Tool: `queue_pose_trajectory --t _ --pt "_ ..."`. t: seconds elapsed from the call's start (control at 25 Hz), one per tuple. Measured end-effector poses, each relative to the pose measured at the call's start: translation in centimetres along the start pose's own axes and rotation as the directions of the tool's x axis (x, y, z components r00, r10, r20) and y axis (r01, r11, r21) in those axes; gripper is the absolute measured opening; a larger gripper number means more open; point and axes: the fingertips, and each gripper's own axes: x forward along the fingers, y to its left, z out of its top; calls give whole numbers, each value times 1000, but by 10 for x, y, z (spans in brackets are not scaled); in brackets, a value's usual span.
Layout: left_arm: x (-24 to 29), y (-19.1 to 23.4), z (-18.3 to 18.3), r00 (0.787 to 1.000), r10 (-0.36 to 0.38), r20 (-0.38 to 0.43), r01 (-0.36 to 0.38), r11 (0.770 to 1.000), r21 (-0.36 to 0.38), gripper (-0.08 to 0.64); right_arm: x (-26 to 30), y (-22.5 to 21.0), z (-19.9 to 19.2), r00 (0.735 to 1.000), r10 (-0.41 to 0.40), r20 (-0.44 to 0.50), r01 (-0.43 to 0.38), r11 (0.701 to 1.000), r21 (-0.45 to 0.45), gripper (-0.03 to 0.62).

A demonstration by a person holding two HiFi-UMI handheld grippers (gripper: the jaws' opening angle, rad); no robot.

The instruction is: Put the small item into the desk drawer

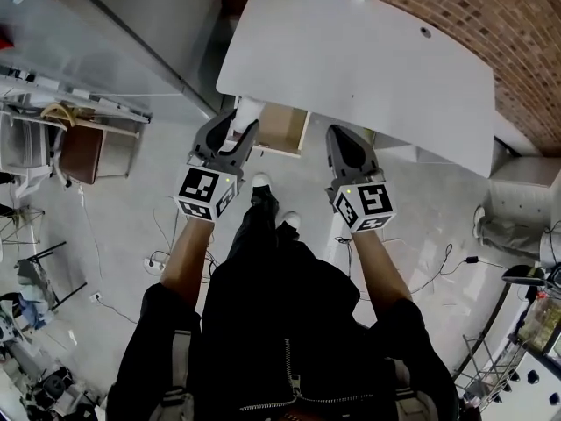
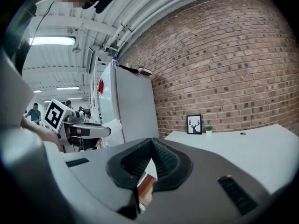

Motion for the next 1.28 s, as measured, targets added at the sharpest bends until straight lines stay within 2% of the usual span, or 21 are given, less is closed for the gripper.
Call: queue_pose_trajectory --t 0.24,0.52,0.88,1.28 --pt "4 -10 -33 998 -34 -53 33 999 -16 169 -5 -2 -25 999 -14 -48 16 1000 27 5" --pt "14 -21 -71 988 -97 -122 98 995 7 169 -5 2 -47 997 -17 -81 21 999 45 5" --pt "31 -8 -127 965 -150 -215 153 988 -3 169 1 2 -80 991 -54 -124 63 996 68 5" --pt "53 9 -196 929 -193 -316 196 980 -21 169 4 4 -112 982 -111 -152 126 987 98 5"
